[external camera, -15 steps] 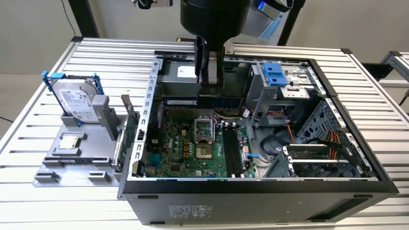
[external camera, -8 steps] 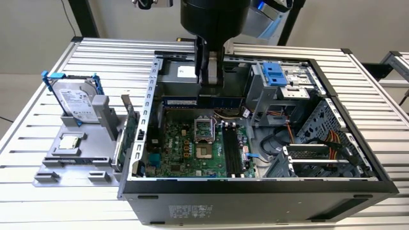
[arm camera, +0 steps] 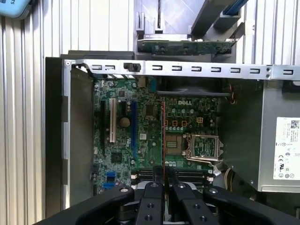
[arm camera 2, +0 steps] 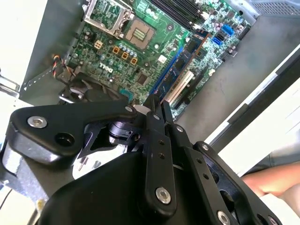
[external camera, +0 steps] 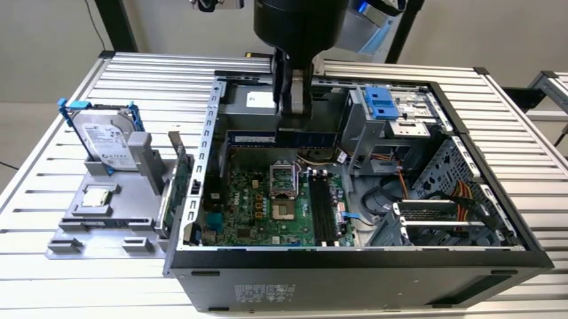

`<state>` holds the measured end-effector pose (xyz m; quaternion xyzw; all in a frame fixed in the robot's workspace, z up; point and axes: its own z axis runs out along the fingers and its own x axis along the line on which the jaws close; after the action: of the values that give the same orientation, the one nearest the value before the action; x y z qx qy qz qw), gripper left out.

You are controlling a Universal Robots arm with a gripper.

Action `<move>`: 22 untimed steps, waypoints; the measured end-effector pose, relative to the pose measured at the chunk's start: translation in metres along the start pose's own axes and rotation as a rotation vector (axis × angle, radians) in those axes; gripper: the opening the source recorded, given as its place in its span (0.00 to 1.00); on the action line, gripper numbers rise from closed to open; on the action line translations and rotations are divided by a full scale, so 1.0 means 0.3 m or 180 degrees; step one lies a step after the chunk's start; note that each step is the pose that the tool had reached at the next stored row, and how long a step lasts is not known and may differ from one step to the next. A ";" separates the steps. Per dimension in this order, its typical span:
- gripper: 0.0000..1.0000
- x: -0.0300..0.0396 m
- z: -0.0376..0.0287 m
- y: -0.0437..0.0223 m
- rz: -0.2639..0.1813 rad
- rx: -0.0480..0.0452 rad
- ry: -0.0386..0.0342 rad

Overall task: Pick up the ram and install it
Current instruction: 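Pick up the ram and move it above insertion slot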

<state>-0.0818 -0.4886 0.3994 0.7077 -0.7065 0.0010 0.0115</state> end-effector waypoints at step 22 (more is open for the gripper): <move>0.00 -0.108 0.008 -0.061 0.0028 -0.0001 0.0000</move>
<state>-0.0637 -0.4563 0.3962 0.7046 -0.7095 0.0010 0.0116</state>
